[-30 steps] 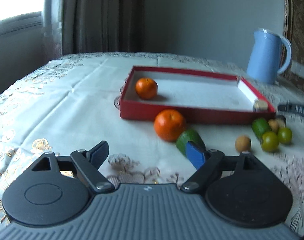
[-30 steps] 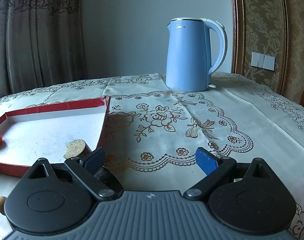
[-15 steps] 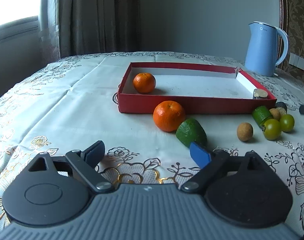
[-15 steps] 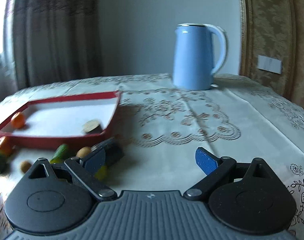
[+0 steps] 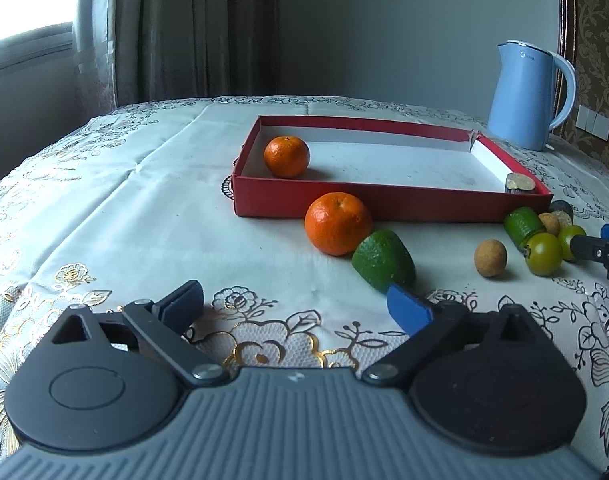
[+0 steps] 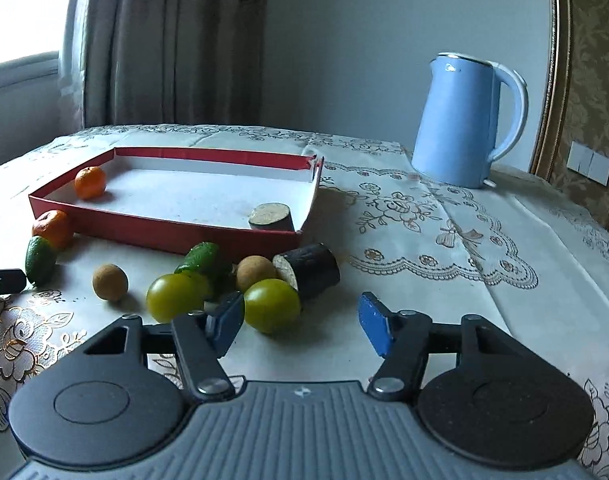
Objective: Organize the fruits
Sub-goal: 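Grasp the green tomato beside the eggplant with the right gripper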
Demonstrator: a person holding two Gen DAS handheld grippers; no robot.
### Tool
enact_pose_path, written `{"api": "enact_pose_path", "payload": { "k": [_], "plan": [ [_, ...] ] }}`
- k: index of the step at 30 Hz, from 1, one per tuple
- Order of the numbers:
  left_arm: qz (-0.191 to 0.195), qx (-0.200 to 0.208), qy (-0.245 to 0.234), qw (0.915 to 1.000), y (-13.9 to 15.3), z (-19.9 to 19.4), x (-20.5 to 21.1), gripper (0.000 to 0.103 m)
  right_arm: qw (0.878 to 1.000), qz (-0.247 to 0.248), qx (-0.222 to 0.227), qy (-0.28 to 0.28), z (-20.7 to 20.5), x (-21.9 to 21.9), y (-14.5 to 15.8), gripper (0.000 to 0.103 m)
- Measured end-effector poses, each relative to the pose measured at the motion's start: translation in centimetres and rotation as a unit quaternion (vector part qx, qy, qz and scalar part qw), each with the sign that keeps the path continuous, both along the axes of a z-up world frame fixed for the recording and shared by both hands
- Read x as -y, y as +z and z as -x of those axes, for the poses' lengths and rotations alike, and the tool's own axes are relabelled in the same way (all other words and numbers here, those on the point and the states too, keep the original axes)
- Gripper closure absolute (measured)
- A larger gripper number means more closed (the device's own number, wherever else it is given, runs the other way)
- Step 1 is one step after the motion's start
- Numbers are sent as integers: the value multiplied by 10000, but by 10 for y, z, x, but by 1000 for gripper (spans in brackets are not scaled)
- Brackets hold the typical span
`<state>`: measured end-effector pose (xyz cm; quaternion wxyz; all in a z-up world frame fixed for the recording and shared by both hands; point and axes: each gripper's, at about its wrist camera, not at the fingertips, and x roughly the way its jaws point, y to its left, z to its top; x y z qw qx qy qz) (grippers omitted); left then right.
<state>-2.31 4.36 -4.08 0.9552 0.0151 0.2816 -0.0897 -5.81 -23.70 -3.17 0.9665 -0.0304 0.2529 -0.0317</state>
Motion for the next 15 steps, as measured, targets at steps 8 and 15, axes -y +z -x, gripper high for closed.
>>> {"api": "enact_pose_path", "payload": {
  "k": [8, 15],
  "plan": [
    [42, -19, -26, 10000, -1, -1, -2, 3, 9993, -166, -242, 232, -10, -5, -4, 67],
    [46, -37, -54, 10000, -1, -2, -1, 1, 9992, -102, -340, 191, -17, -6, -6, 68]
  ]
}}
